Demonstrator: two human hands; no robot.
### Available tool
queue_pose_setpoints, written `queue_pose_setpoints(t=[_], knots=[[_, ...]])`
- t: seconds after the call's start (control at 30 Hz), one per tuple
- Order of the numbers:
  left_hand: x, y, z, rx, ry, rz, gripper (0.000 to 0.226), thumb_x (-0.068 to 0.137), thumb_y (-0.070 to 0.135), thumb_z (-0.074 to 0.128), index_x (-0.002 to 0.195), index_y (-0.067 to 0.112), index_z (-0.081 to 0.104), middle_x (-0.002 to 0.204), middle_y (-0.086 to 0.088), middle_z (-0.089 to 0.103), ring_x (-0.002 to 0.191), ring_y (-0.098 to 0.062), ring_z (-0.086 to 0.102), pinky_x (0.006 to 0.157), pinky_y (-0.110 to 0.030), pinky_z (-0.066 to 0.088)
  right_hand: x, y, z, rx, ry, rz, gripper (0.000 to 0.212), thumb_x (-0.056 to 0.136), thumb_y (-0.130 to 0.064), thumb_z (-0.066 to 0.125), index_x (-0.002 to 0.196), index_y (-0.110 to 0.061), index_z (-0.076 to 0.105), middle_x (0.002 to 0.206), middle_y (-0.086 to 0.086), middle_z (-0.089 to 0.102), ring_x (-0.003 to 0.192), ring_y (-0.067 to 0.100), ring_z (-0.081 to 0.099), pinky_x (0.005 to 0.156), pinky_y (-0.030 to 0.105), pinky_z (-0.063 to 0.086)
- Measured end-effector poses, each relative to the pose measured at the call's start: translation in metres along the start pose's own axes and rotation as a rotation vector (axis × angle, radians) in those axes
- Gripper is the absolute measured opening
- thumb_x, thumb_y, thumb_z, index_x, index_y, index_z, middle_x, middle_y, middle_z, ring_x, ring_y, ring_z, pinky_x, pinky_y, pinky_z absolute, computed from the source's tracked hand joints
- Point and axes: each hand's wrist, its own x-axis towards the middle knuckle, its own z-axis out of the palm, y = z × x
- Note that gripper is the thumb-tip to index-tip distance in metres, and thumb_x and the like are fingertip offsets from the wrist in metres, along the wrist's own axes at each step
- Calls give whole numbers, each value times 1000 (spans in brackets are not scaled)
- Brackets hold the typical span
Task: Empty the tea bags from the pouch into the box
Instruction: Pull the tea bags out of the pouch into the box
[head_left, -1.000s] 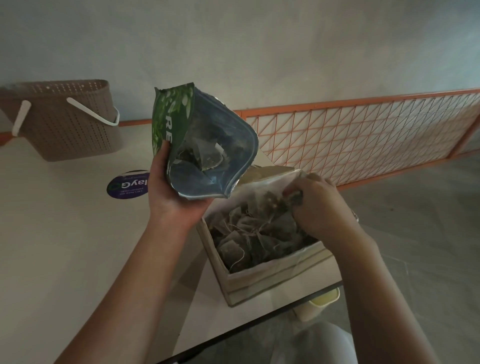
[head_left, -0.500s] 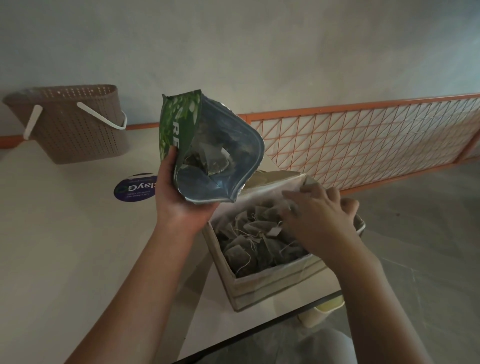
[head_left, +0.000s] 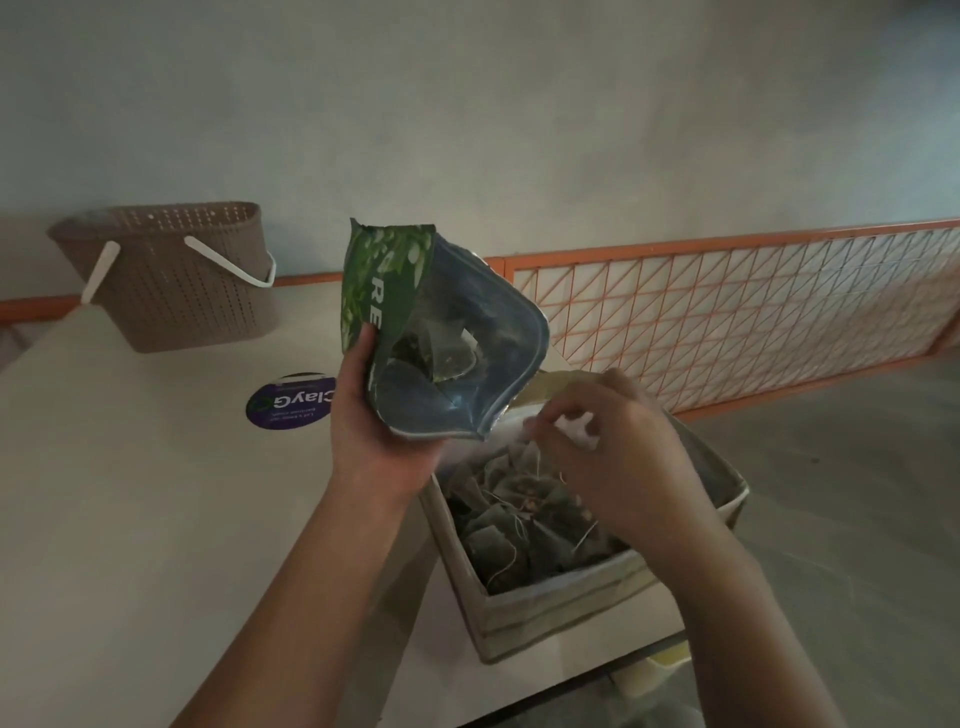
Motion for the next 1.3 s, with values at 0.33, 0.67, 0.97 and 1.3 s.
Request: queue_pose_setpoints(t=[0.33,0.67,0.97,1.3], knots=[[0,-8,2,29,-22,3,69,81,49,72,145,26,56,152,1,52,139,-25,49,111,-44,40,36,-44,15,-212,67,75,38,84,-62,58,118,-47,64,140,-3,36,127,25,33,102,42,34],[0,-7,2,67,8,64,48,89,52,57,125,22,69,135,-4,65,119,-27,63,97,-43,52,37,-34,33,3,365,-20,8,84,-35,70,89,-30,74,121,-1,55,112,23,47,85,31,36],[17,13,-9,74,-57,22,57,96,53,54,147,27,53,153,-6,52,142,-32,46,119,-53,30,17,-16,-24,640,328,110,4,88,-16,65,90,-17,62,82,-4,68,64,11,64,54,21,53],[14,10,-3,73,-81,16,61,95,53,54,149,25,51,154,-7,50,143,-32,45,119,-53,31,22,-14,-10,499,208,48,40,88,-39,65,127,-31,59,116,-9,57,94,0,58,71,6,48]])
